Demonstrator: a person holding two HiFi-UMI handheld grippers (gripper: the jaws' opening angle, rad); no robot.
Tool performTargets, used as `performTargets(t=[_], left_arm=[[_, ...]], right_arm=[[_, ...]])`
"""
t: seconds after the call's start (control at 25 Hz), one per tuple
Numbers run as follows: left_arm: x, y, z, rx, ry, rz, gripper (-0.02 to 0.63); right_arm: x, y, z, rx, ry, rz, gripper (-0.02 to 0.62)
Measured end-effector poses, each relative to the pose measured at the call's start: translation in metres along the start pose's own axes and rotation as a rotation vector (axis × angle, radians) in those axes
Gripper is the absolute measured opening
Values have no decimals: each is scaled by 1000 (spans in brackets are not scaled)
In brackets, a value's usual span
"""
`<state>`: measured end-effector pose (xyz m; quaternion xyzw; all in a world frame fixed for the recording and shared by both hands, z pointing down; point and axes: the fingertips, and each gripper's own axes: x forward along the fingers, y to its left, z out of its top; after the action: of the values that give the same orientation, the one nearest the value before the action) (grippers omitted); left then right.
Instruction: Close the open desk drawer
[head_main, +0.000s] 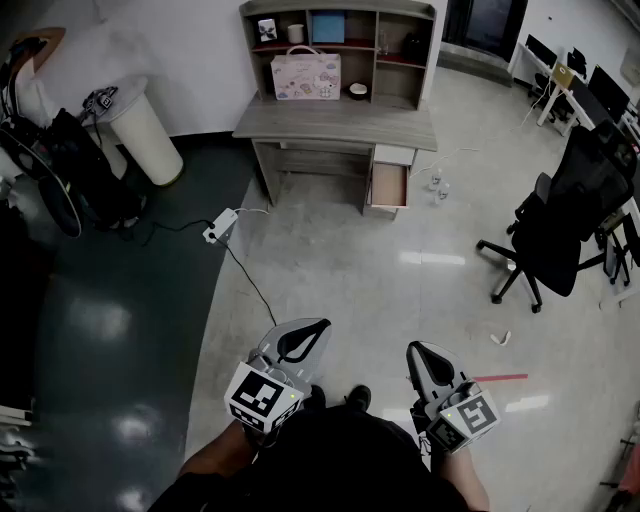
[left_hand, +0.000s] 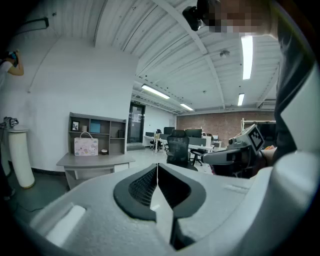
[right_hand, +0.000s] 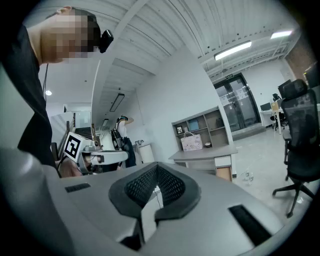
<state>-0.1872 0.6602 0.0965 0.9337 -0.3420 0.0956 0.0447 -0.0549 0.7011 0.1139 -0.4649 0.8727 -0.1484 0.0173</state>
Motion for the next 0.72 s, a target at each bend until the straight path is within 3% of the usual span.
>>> performTargets(t=[0.44, 0.72], left_arm=[[27, -2, 1, -5, 11, 4, 9], [50, -10, 5, -25, -6, 42, 10]], right_arm=[[-1, -32, 2, 4, -14, -8, 11], [-14, -53, 17, 63, -102, 48, 11]])
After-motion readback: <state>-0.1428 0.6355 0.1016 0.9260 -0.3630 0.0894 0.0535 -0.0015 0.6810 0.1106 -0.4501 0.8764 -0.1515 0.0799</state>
